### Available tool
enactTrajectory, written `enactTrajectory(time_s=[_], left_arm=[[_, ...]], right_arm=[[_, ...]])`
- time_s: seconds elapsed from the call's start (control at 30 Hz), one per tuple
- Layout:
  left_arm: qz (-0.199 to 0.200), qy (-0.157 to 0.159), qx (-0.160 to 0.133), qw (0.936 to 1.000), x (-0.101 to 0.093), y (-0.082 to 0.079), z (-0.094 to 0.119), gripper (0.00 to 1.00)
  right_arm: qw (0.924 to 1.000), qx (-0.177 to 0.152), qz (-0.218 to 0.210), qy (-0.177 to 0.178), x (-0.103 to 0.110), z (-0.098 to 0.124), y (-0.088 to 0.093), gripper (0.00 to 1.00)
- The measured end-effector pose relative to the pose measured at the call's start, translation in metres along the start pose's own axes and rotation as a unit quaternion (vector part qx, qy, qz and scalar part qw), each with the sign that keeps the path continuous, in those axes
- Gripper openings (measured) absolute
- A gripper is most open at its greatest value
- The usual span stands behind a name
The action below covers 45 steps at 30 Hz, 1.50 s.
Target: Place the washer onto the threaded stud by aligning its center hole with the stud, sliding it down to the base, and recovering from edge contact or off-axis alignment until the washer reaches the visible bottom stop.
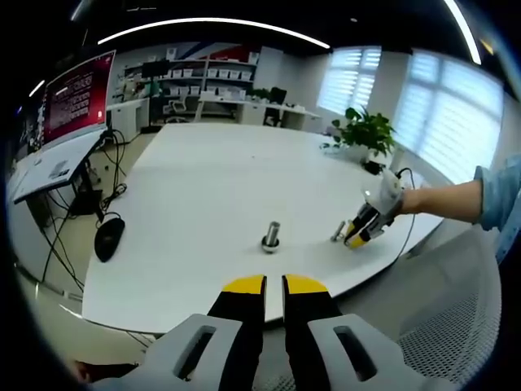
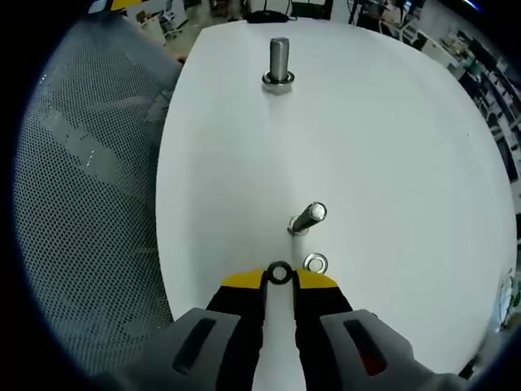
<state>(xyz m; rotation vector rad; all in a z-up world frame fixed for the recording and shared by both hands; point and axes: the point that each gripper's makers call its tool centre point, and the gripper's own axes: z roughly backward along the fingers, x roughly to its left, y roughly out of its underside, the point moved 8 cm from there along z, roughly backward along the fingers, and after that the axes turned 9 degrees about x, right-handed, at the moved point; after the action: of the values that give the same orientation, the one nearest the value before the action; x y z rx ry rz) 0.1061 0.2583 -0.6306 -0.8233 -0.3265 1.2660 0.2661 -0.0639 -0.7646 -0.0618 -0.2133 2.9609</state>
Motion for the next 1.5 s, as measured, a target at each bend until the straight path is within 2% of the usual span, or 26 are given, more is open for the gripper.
enactTrajectory(time_s=[0.17, 0.37, 0.83, 1.5], left_arm=[[-0.004, 0.005, 0.006, 1.0000, -0.002, 0.000, -0.001, 0.05], [-0.003, 0.004, -0.001, 1.0000, -0.001, 0.000, 0.000, 0.05], [-0.004, 0.005, 0.000, 1.0000, -0.001, 0.000, 0.001, 0.05], [-0.006, 0.008, -0.002, 1.0000, -0.002, 0.000, 0.001, 0.05]], right_arm=[[0.9998, -0.004, -0.017, 0.002, -0.001, 0.001, 0.003, 0.14], [0.9991, -0.023, -0.035, 0.005, -0.005, 0.021, -0.001, 0.14], [0.9977, -0.057, -0.023, 0.028, -0.012, 0.057, -0.022, 0.14], [0.9988, -0.039, 0.002, 0.030, -0.015, 0.056, -0.039, 0.14]])
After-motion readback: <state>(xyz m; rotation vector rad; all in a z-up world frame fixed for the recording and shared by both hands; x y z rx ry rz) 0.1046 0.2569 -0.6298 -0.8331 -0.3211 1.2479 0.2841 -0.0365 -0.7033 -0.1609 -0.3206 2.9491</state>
